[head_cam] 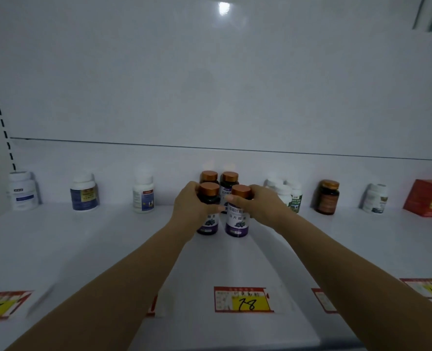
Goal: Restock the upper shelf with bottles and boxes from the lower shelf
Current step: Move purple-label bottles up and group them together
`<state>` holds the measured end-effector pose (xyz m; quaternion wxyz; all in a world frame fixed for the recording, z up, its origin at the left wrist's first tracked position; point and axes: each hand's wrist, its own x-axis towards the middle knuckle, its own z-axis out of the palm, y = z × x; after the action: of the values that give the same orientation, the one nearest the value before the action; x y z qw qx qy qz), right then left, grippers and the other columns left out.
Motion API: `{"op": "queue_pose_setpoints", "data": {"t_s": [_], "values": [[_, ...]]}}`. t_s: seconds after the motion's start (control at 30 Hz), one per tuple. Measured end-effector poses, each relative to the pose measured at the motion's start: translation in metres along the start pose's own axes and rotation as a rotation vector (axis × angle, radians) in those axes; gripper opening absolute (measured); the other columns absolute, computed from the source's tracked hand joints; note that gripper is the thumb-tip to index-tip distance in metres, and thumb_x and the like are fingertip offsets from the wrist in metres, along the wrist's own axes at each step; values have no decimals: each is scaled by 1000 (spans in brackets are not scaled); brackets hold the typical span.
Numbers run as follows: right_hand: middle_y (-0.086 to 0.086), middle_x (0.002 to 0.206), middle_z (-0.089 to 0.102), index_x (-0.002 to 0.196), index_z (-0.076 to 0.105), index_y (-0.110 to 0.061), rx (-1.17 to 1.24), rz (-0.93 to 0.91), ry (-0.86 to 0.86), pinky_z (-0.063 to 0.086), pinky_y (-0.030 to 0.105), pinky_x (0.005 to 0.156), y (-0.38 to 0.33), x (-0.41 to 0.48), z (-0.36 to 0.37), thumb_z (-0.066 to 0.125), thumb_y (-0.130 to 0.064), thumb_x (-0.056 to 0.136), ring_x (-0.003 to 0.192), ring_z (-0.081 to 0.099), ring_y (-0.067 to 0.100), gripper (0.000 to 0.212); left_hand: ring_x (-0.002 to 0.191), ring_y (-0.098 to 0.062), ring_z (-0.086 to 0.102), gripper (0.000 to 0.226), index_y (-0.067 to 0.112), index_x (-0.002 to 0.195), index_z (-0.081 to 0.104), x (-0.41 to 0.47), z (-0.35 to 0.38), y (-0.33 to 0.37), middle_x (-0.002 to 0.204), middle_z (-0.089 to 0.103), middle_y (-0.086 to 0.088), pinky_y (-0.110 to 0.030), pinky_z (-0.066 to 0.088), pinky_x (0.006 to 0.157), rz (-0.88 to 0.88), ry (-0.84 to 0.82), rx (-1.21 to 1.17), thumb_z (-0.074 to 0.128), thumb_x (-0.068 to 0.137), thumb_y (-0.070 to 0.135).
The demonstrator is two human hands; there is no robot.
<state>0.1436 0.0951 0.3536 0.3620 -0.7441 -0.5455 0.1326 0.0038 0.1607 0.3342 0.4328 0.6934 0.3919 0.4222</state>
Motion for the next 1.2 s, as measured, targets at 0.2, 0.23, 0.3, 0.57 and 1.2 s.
{"op": "queue_pose_setpoints", "data": {"t_s": [0.2,0.23,0.3,0.57,1.2], "values": [[1,87,62,92,56,-16,0,-42,-17,40,18,58,-1,20,6,64,-46,84,77,55,14,32,102,-22,57,55,10,113,49,18,10,-8,111,58,-5,-35,48,89,37,-3,95,80,68,8],[0,89,61,97,57,-15,12,-41,-15,40,17,57,-1,22,7,65,-45,84,79,55,14,34,107,-24,57,63,10,118,47,20,10,-10,118,57,-8,-38,49,93,19,-28,157,82,65,8],[0,96,58,111,53,-12,68,-35,-2,40,18,58,1,25,9,69,-43,81,85,55,14,45,113,-26,56,75,10,125,45,22,9,-16,126,53,-11,-39,48,97,-28,-87,290,84,61,8],[1,104,53,120,45,-8,138,-39,51,38,17,57,4,36,14,74,-38,78,93,52,15,60,116,-26,57,68,5,125,48,28,11,-16,126,58,-12,-31,45,95,-39,-90,407,82,66,9],[11,124,56,126,43,-7,-97,-3,61,42,24,79,4,35,23,79,-28,74,108,57,22,66,117,-28,51,68,8,127,45,32,9,-12,128,50,-15,-34,41,101,-144,-200,636,79,71,27]]}}
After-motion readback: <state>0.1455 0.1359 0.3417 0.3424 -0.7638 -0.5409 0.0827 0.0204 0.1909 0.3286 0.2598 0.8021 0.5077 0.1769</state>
